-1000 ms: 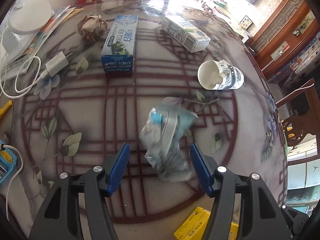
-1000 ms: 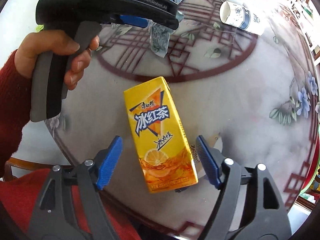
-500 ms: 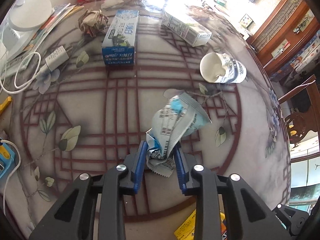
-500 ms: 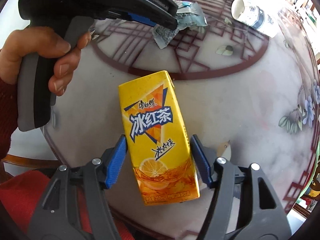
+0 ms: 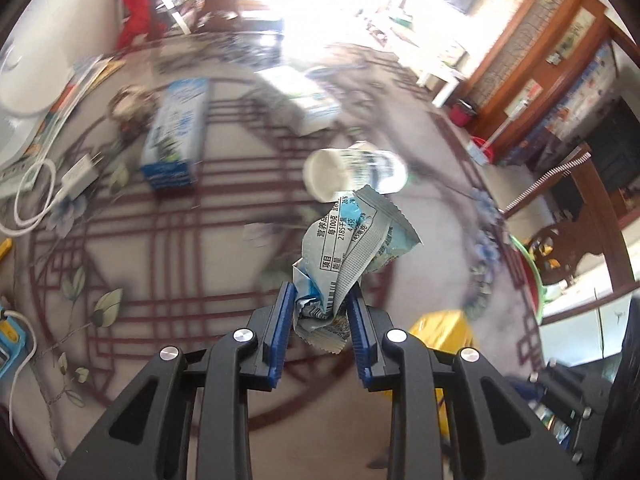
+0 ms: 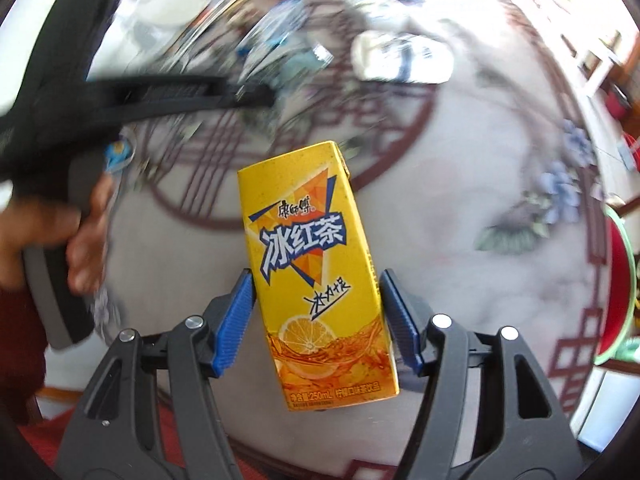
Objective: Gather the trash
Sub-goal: 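Lift the iced tea carton with the right gripper while the left lifts the wrapper toward the bucket, then open the right gripper over the bucket dropping the carton while the left releases the wrapper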
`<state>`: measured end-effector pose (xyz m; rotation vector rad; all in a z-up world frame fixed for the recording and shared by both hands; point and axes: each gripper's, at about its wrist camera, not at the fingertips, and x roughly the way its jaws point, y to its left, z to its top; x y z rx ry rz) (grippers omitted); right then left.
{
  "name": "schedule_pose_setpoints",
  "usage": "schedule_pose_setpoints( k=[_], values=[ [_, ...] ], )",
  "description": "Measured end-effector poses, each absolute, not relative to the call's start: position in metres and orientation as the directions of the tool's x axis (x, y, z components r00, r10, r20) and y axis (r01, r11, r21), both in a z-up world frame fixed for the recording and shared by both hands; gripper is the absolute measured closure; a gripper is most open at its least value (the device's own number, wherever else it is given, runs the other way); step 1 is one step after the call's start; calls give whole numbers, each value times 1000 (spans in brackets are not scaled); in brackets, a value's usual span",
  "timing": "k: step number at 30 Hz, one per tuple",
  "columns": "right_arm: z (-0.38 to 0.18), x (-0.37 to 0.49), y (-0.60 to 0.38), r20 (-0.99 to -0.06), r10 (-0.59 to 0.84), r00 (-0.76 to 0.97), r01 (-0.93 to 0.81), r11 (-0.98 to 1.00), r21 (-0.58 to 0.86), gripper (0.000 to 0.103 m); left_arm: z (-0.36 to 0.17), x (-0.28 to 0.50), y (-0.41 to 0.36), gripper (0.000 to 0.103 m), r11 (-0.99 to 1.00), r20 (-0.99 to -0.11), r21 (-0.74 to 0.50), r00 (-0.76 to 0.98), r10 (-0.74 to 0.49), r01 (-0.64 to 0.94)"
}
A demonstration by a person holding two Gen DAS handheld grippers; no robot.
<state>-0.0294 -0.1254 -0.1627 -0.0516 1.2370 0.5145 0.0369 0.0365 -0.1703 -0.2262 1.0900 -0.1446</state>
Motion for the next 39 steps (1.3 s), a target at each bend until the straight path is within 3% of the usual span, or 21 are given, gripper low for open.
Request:
schedule_pose_setpoints(
  k=[16, 39],
  values=[
    [-122, -9, -223, -863, 280, 421, -130, 960, 248, 42, -136, 46, -56, 78, 931, -813, -294, 456, -363, 217],
    [-127, -15, -342, -860, 181, 477, 132, 953, 274, 41, -132, 58, -137, 78, 896, -822, -282, 396, -409, 342]
  ],
)
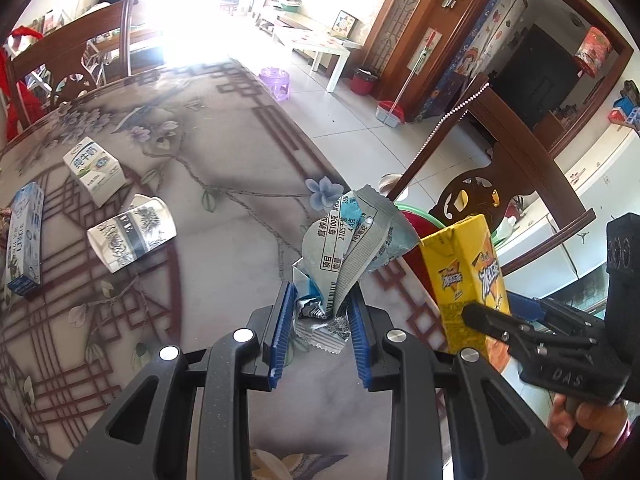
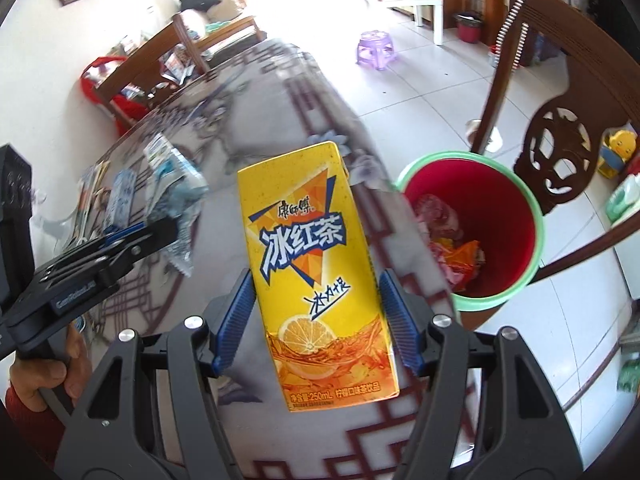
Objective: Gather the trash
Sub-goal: 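Open the right gripper over the bucket dropping the carton while the left releases the wrapper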
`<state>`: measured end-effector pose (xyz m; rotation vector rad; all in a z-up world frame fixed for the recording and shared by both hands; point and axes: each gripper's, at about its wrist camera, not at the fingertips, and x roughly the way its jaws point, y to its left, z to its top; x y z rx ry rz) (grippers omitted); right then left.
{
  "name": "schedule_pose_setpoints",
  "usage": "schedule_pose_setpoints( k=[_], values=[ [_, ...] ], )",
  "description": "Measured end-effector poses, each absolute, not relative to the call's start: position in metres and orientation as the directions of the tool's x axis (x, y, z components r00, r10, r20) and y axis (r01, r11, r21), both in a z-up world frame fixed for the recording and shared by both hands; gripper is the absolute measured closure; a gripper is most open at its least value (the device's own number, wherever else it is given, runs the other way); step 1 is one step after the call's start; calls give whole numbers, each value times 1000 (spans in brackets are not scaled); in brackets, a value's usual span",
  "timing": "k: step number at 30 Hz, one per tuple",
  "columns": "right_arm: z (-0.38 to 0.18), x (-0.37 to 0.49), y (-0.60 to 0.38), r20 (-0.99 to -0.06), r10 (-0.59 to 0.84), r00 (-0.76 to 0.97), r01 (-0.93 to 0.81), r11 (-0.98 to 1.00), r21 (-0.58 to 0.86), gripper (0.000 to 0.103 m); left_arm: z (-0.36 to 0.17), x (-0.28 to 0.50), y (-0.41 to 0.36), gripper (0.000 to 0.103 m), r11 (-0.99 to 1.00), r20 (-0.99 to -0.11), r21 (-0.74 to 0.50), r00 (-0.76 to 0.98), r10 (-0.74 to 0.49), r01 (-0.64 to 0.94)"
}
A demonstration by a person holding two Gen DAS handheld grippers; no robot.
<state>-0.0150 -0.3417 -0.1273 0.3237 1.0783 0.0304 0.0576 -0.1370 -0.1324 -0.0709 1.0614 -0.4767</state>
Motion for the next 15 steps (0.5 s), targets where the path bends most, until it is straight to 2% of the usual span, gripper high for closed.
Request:
schedule_pose_setpoints(
  k=[15],
  values=[
    [-149, -1, -427, -889, 56, 454, 291, 934, 207, 41, -141, 70, -208, 78, 854, -828, -300, 329, -455, 426]
  ],
)
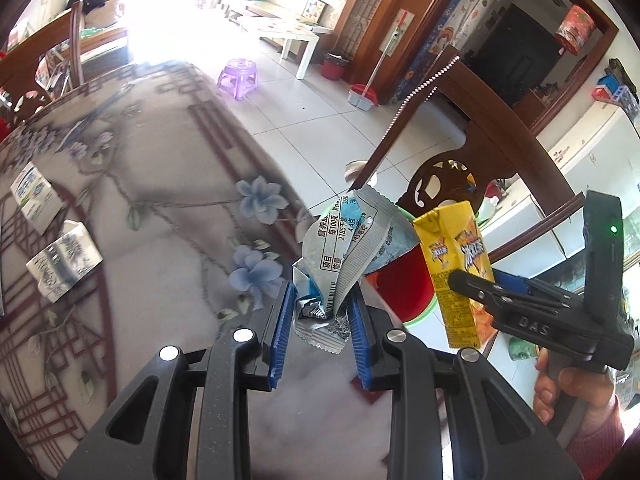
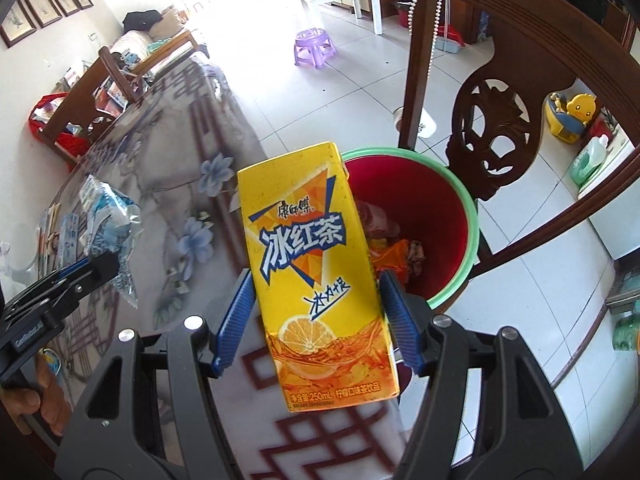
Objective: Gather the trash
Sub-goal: 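Open the right gripper over the bucket dropping the carton while the left releases the wrapper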
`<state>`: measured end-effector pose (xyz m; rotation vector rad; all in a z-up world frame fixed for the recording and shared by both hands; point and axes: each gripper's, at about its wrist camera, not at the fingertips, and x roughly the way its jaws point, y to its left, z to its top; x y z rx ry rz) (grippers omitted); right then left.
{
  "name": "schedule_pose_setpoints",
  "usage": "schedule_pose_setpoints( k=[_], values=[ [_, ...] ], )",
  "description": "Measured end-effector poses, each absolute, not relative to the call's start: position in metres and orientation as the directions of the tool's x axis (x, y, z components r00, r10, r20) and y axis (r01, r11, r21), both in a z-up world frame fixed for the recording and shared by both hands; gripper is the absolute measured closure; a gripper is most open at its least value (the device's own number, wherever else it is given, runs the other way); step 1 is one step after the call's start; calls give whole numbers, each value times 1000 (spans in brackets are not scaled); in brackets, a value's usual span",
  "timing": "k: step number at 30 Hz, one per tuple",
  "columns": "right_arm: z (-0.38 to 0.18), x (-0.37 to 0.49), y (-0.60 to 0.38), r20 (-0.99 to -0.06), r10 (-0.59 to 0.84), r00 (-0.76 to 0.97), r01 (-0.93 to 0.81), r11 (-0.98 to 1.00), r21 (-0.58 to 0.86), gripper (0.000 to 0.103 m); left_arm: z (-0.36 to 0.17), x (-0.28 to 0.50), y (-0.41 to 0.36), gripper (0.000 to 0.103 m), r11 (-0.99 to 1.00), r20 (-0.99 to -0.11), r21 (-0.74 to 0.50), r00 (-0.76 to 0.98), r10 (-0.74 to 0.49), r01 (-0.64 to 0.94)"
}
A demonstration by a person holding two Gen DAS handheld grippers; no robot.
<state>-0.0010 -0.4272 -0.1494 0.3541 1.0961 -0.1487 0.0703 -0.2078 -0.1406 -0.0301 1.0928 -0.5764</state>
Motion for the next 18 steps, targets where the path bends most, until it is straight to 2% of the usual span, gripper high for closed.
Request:
schedule_pose_setpoints(
  k=[2, 3, 8, 12, 18],
  values=[
    [-148, 3, -432, -887, 1, 461, 310, 937, 162, 38, -141, 72, -217, 78, 850, -829, -295, 325, -455, 437],
    [-148, 4, -434, -884, -16, 467, 315, 937, 149, 31, -142, 73, -222, 78, 849, -830, -292, 324, -454, 441],
    [-144, 1, -442, -872, -25, 489, 316, 937, 150, 31, -152, 84, -249, 78, 836, -838, -304, 289, -463, 457],
    [-146, -11, -458, -874, -47, 484, 374, 914, 158, 27, -161, 92, -279, 78, 812, -843, -298, 260, -471, 502],
    [-146, -31, -480, -886, -77, 457, 444, 883, 152, 27, -170, 98, -322, 78, 767, -848, -299, 211, -486, 567]
  ],
)
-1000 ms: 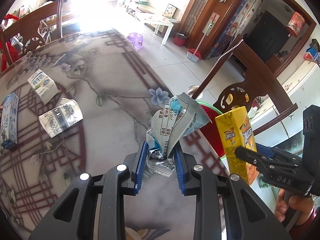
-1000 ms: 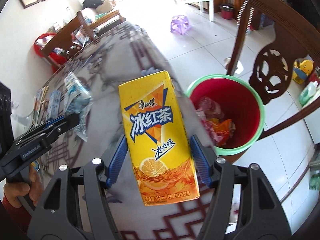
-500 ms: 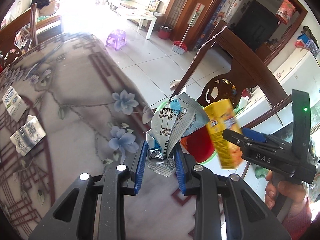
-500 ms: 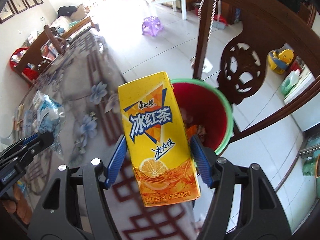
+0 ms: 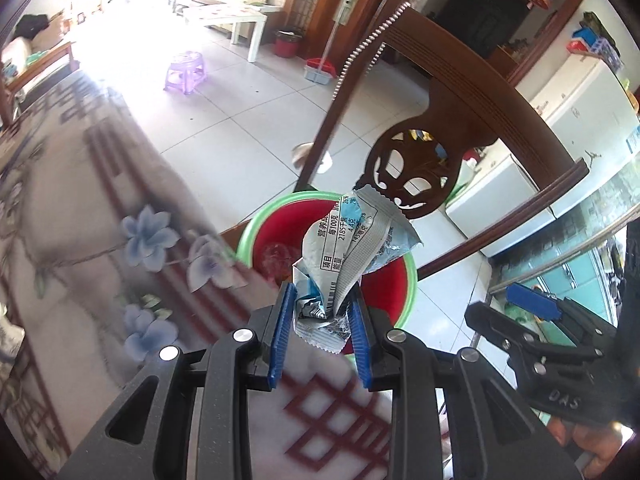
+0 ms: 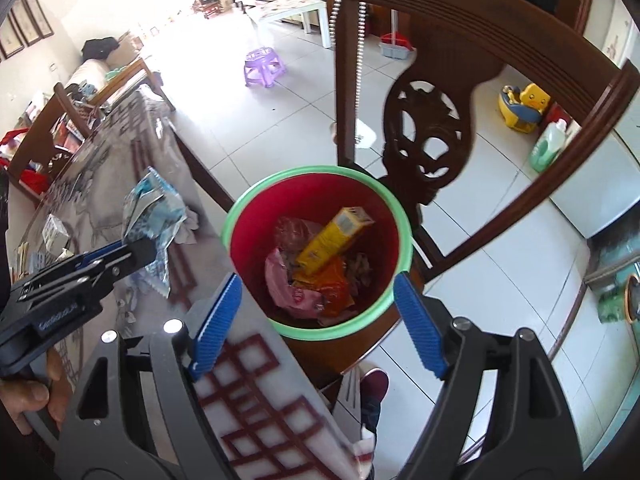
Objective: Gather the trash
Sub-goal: 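Open the right gripper over the bucket dropping the carton while the left releases the wrapper, then move both open grippers back over the table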
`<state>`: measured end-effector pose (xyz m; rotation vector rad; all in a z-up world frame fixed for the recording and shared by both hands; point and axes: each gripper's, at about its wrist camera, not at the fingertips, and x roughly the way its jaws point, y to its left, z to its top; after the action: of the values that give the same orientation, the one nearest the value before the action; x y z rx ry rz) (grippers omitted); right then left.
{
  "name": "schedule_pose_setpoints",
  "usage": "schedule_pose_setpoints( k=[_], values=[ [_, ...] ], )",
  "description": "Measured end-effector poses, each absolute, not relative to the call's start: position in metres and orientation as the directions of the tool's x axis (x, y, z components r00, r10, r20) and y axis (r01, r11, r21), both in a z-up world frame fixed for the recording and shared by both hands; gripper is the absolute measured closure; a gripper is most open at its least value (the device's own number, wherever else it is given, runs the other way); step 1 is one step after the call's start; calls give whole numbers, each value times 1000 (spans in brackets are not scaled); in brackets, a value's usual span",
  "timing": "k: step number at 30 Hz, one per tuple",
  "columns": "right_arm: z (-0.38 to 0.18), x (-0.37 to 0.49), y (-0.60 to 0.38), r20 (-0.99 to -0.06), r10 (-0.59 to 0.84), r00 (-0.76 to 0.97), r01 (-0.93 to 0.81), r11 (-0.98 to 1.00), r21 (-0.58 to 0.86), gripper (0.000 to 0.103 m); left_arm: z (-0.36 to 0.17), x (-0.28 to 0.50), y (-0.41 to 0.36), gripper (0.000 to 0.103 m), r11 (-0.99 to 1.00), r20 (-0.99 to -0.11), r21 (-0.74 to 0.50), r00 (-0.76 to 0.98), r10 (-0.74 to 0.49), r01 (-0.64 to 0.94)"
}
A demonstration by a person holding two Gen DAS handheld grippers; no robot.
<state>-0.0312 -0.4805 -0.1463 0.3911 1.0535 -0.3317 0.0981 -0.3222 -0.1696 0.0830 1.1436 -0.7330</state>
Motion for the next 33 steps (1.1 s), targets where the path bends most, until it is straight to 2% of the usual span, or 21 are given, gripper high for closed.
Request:
schedule_pose_setpoints(
  k=[2, 4, 5, 6, 11, 16, 18, 24, 33],
  values=[
    [-145, -37, -486, -888, -86, 451, 462, 874, 150, 26, -170, 99, -334, 75, 758, -850, -294, 204, -486, 582],
    [-145, -42, -490, -889, -89, 450, 473, 868, 152, 26, -169, 98, -343, 63, 751, -847, -289, 206, -490, 594],
    [-145, -44, -490, -889, -90, 449, 477, 866, 153, 26, -166, 98, -346, 52, 747, -845, -287, 210, -493, 600],
    [-144, -46, -491, -890, -90, 448, 479, 864, 153, 26, -164, 97, -348, 49, 743, -840, -284, 216, -497, 606],
    [-141, -48, -487, -886, -88, 456, 467, 870, 154, 25, -150, 90, -339, 48, 744, -829, -272, 244, -504, 611],
    [-134, -42, -470, -877, -70, 476, 429, 889, 161, 25, -139, 81, -290, 47, 793, -822, -267, 300, -484, 548],
    [-132, -39, -458, -874, -58, 483, 401, 902, 162, 23, -138, 77, -263, 41, 823, -825, -257, 328, -460, 507],
    [-131, -25, -416, -876, -8, 483, 312, 936, 163, 23, -150, 65, -166, 41, 915, -858, -210, 384, -341, 343],
    [-139, 2, -319, -880, 100, 464, 136, 974, 182, 23, -174, 64, -2, 41, 987, -891, -160, 429, -151, 15]
  ],
)
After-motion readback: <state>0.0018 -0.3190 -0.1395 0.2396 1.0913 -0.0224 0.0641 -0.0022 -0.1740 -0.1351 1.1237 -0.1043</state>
